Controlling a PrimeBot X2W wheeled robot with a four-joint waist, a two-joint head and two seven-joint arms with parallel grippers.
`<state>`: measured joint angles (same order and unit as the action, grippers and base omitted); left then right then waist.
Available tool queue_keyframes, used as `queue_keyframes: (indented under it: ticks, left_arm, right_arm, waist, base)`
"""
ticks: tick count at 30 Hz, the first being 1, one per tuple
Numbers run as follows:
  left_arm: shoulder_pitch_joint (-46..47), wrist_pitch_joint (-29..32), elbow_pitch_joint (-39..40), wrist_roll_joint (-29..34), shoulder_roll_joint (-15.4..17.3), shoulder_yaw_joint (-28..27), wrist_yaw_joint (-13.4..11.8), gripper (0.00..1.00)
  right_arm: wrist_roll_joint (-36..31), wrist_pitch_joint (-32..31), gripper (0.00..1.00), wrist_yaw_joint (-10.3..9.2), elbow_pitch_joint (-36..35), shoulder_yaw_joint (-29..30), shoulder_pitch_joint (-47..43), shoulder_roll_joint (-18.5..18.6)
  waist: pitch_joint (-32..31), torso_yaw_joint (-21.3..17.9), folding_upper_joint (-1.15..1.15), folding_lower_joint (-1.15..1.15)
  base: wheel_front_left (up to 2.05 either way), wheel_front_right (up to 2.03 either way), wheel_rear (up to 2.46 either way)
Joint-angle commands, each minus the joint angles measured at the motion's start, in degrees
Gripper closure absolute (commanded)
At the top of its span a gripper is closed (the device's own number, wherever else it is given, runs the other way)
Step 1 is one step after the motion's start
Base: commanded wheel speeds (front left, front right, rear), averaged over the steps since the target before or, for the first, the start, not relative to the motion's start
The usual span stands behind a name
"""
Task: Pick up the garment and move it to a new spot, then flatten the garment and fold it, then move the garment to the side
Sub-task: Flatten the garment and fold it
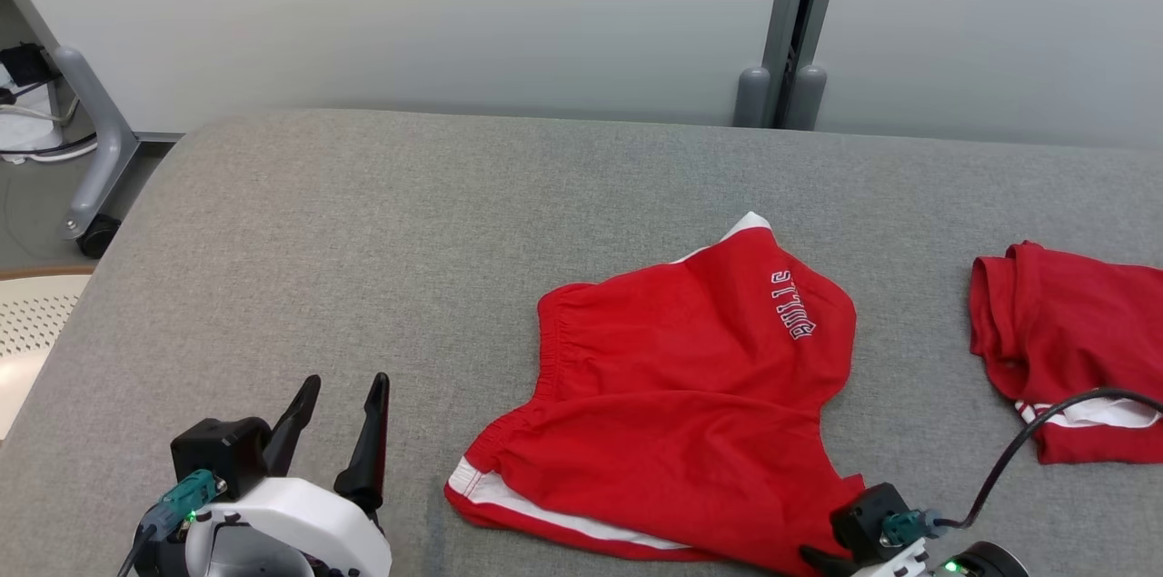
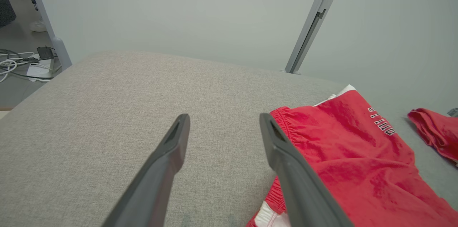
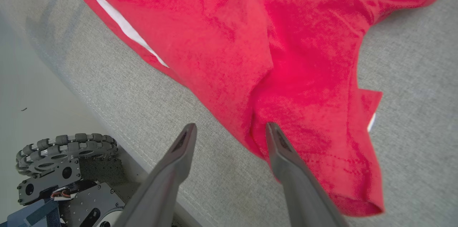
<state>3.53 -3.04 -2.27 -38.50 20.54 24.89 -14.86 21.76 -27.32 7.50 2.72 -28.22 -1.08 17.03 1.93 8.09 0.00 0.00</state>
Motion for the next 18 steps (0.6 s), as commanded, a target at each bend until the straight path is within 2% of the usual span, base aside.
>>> queue_keyframes:
  ticks: [1,2,3,12,18]
  left_arm:
    - [0.7,-0.2,-0.2,-0.3,0.1,-0.1,0.1,0.00]
    - [0.7,-0.2,-0.2,-0.3,0.2,-0.1,0.1,0.00]
    - [0.7,-0.2,-0.3,-0.3,0.2,-0.1,0.0,0.00]
    - [1.4,0.0,-0.1,-0.6,-0.2,0.3,0.2,0.00]
    - [3.8,0.0,-0.6,-0.2,-0.8,1.1,1.1,0.00]
  right_arm:
    - [0.1,0.7,0.66,-0.01,0.4,-0.1,0.8,0.1]
    - [0.1,0.9,0.95,-0.01,0.5,0.0,1.0,0.2]
    - [-0.1,0.9,1.00,-0.01,0.4,0.3,1.1,0.4]
    - [-0.4,-0.6,1.00,-0.01,-4.6,3.1,6.1,2.9]
    - [2.0,-0.8,1.00,-0.01,-1.1,0.7,16.2,4.3]
  waist:
    - [0.1,0.4,0.00,0.00]
    - [0.1,0.6,0.00,0.00]
    - [0.1,0.7,0.00,0.00]
    - [2.3,0.6,0.00,0.00]
    - [6.2,1.8,0.00,0.00]
  base:
    - [0.00,0.00,0.00]
    - [0.00,0.00,0.00]
    - [0.00,0.00,0.00]
    - [0.00,0.00,0.00]
    - [0.00,0.00,0.00]
